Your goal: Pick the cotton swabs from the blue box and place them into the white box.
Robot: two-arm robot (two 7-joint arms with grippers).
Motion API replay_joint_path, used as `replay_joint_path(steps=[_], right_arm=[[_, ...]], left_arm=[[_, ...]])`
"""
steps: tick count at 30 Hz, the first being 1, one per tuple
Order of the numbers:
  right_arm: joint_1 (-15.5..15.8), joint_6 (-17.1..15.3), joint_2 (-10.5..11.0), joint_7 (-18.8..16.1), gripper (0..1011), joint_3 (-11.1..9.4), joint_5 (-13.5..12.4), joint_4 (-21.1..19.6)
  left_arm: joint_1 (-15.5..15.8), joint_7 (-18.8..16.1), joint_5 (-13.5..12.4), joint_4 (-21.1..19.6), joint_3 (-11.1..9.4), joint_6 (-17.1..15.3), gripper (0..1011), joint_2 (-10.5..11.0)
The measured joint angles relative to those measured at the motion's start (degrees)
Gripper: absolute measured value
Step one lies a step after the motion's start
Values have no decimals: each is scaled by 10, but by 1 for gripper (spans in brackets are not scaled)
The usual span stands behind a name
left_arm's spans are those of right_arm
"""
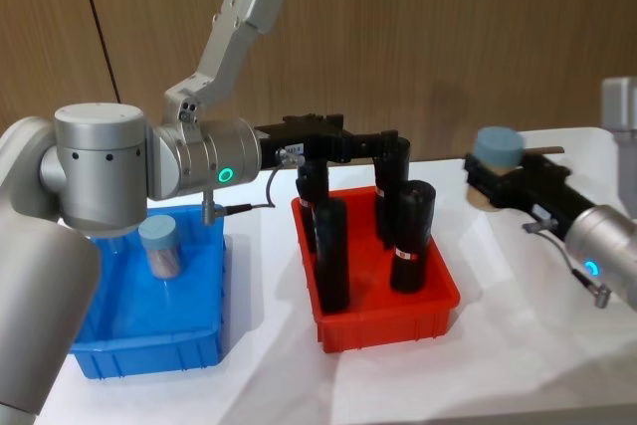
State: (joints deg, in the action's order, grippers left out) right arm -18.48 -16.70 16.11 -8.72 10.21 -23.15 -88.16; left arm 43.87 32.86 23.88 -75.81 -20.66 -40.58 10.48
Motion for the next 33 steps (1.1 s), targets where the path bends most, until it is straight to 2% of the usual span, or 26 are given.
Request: replay_joint_path(steps=[8,14,20,23,24,30,31,33], right_arm=[[0,5,16,26,675,-17,4,15],[-15,9,22,34,675,-26,16,52],[-41,15,24,35,675,-30,34,104],[-59,17,23,33,675,-30,46,142],[-59,17,23,33,675,-30,46,142],[-99,23,17,24,675,-28,70,221],[-99,23,17,24,675,-28,70,221],[-113,25,15,20,675,-26,77,248]], left_arm=[[0,0,0,0,0,0,1004,0],[0,0,0,0,0,0,1004,0],[0,0,0,0,0,0,1004,0],[0,0,0,0,0,0,1004,0],[0,0,0,0,0,0,1004,0],[0,0,0,0,0,0,1004,0],[0,0,0,0,0,0,1004,0],[0,0,0,0,0,0,1004,0]])
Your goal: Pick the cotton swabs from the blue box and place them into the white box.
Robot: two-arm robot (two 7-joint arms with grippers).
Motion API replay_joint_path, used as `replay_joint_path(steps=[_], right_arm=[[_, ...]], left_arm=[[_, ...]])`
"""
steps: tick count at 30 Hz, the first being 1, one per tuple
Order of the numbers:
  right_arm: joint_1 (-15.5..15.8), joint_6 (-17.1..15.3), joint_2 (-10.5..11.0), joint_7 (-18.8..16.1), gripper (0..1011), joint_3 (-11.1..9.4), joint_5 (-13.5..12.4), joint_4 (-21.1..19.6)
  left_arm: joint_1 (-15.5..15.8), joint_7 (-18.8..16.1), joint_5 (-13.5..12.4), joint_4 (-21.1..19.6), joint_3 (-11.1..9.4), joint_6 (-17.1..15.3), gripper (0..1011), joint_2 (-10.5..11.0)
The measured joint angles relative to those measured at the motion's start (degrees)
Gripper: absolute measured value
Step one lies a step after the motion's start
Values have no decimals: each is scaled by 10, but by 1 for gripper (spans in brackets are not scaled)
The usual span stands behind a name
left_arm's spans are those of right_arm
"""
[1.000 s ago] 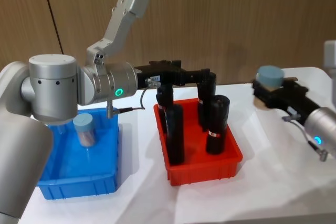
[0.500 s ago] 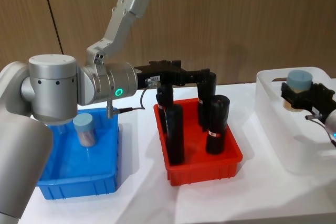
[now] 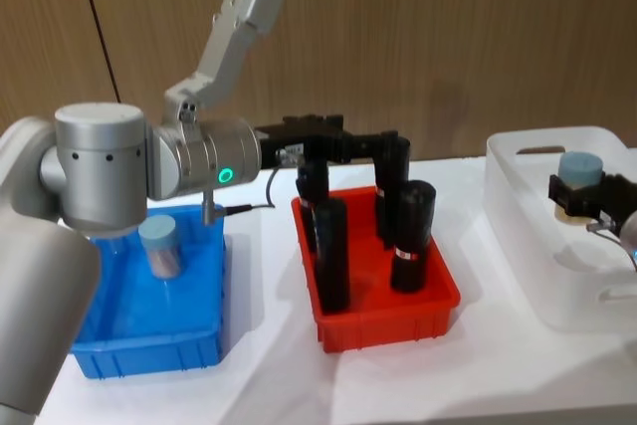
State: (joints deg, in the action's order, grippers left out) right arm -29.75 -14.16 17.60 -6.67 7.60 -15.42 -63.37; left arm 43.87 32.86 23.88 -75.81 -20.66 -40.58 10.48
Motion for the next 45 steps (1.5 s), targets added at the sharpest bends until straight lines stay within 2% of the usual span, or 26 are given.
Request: replay_joint_path(steps=[4,5,8,9,10,18,22,29,34,45], right_arm=[[-30,7,-5,-7,675,2,13,58],[-30,7,-5,-7,675,2,13,58],[-49,14,-8,-12,687,4,20,97],[-54,16,-9,-14,735,4,22,106],[-62,18,-10,-15,735,4,25,122],[-87,30,-14,-22,955,5,35,170],[-93,35,-15,-24,1001,5,37,183],[-96,41,-15,-25,1001,2,39,187],[-92,42,-14,-25,1001,0,39,177],[-55,35,-5,-19,1001,-12,22,99]], left_arm=[[0,0,0,0,0,0,1004,0],[0,0,0,0,0,0,1004,0],[0,0,0,0,0,0,1004,0],[0,0,0,0,0,0,1004,0],[0,0,0,0,0,0,1004,0],[0,0,0,0,0,0,1004,0],[0,0,0,0,0,0,1004,0],[0,0,0,0,0,0,1004,0],[0,0,0,0,0,0,1004,0],[0,0,0,0,0,0,1004,0]])
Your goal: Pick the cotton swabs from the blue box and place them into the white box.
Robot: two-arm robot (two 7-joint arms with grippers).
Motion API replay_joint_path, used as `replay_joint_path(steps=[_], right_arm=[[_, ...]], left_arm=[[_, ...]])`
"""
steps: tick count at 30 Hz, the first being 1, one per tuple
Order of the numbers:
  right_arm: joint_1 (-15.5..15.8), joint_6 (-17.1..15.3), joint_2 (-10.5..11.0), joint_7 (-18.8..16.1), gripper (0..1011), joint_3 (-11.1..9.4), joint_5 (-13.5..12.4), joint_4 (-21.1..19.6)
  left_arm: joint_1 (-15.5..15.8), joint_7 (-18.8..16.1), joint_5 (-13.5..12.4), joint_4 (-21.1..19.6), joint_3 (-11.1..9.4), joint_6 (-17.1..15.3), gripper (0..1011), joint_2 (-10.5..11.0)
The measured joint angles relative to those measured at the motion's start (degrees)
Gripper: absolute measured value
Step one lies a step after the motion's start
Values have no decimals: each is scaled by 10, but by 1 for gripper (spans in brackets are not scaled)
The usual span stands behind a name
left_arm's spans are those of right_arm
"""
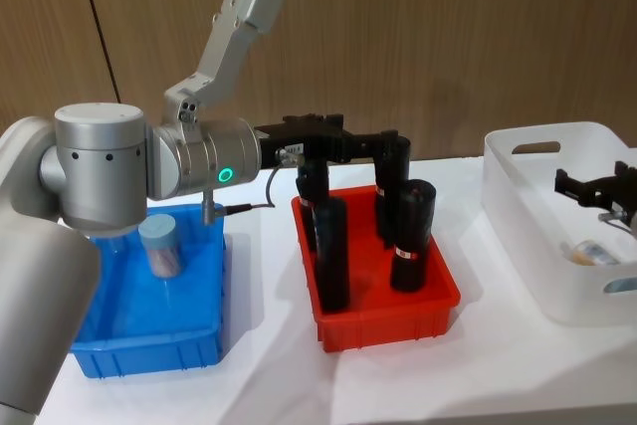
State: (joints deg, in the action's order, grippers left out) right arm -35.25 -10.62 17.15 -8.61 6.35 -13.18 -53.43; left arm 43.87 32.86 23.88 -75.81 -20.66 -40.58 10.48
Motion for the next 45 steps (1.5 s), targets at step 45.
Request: replay_joint_path(steps=[45], right_arm=[[212,42,21,77,1001,-23,-68,-314]], left_arm=[[-14,-15,-5,-8,-2,19,1004,5]])
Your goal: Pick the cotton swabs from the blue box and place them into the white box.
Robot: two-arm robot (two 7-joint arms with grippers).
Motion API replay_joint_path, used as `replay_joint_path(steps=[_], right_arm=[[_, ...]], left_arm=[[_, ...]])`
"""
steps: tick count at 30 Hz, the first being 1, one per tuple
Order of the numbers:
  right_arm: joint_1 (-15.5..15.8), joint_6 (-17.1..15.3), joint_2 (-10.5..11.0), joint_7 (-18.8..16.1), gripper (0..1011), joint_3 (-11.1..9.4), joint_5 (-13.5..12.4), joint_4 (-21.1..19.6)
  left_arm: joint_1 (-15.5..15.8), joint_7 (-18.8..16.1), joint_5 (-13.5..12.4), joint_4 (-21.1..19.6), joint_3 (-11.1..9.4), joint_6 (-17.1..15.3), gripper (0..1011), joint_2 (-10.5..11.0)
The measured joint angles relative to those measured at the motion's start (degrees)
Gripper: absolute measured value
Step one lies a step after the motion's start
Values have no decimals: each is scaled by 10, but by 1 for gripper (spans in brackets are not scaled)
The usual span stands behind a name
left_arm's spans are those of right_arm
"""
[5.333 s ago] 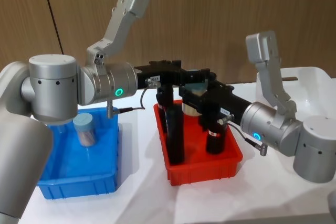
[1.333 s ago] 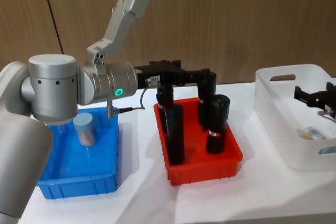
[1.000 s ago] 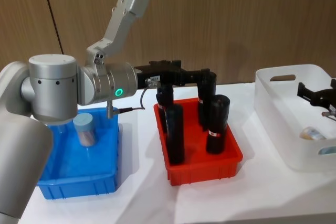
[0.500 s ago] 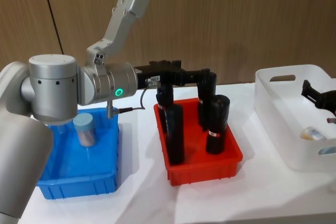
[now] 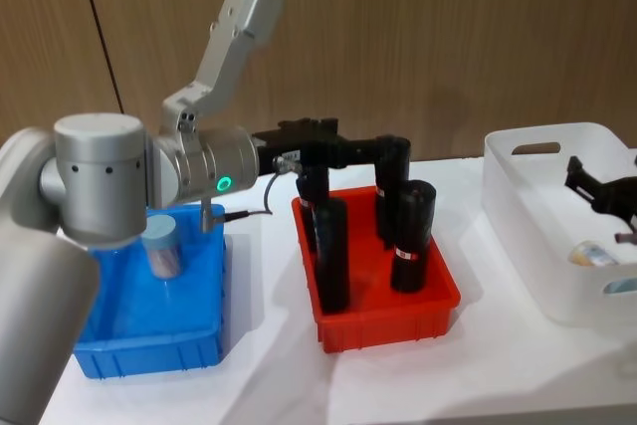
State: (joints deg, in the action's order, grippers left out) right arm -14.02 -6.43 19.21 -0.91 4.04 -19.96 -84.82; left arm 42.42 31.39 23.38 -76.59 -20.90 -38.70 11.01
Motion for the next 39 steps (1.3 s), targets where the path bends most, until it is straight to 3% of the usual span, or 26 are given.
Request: replay_joint_path(steps=[26,39], right_arm=[[133,41,1,-26,1001,80,31,-148],[149,45,1,-29,1001,89,35,-164]], left_arm=[[-141,-150,-58,-82,-25,185,1004,53],[-213,-227,-88,-123,-38,279,1004,81]])
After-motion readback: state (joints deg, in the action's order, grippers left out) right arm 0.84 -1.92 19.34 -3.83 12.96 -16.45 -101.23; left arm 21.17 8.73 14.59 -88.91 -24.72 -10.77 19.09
